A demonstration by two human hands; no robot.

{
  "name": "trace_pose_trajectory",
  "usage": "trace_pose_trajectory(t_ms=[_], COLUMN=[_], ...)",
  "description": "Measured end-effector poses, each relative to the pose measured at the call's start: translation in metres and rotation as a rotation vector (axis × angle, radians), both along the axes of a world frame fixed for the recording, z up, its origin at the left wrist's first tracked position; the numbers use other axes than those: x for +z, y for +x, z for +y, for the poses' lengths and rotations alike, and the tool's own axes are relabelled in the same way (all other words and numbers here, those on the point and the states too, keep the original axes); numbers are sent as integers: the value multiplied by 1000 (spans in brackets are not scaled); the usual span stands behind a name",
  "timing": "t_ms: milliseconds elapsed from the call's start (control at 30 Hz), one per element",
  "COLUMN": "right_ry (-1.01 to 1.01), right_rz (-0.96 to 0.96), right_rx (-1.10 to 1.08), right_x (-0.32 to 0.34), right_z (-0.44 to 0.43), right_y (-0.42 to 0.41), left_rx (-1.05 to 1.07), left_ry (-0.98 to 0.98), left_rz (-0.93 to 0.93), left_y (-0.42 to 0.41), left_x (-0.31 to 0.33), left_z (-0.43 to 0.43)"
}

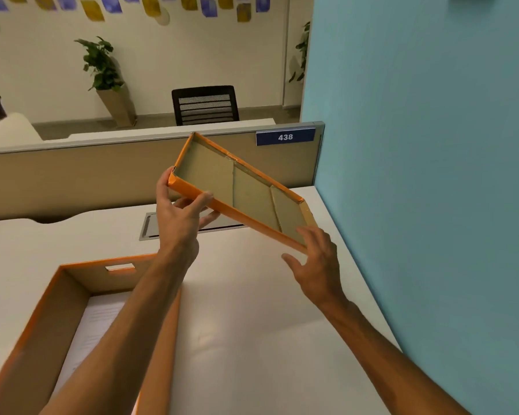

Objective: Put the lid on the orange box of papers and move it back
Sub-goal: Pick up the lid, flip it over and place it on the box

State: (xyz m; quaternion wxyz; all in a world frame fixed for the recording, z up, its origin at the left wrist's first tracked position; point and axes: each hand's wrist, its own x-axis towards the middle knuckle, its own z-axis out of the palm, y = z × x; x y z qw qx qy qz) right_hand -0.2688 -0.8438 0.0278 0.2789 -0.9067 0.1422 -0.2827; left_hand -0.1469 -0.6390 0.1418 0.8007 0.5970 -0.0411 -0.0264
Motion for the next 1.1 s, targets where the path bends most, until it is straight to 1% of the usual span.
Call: trace_pose_trajectory(t_ms=[67, 133, 300, 367, 433, 500, 600, 767, 867, 967, 1033, 1100], right_ry=[-56, -45, -43, -62, -19, 97, 277, 555, 796, 1075, 1184, 1249], right_rz=[-6, -27, -209, -244, -270, -277, -204, -130, -147, -186, -152, -98], right_rx=[-7, -31, -30, -34, -47, -59, -51, -15, 48, 107, 129, 137], right_x=[6, 12, 20, 24, 30, 37, 46, 66, 79, 93, 97, 97], right_z=[11, 18, 35, 44, 53, 64, 74, 81, 85, 90, 99, 113], right_y=[-8, -17, -45, -53, -57, -62, -67, -71, -71, -70, -69, -67], left_rx=[23, 44, 87, 97, 89, 61, 4, -117, -159, -207, -224, -248], left_ry=[21, 49, 118, 145, 146, 154, 295, 469, 544, 570, 567, 564], left_rz=[-31, -59, -139, -172, -206, -237, -252, -102, -41, 3, 5, 1], left_y=[-20, -39, -82, -93, -100, -105, -109, -108, -105, -102, -98, -93], left_x=[16, 30, 56, 64, 70, 73, 64, 23, 0, -13, -17, -16], left_z=[7, 18, 44, 50, 53, 57, 65, 95, 120, 148, 171, 195])
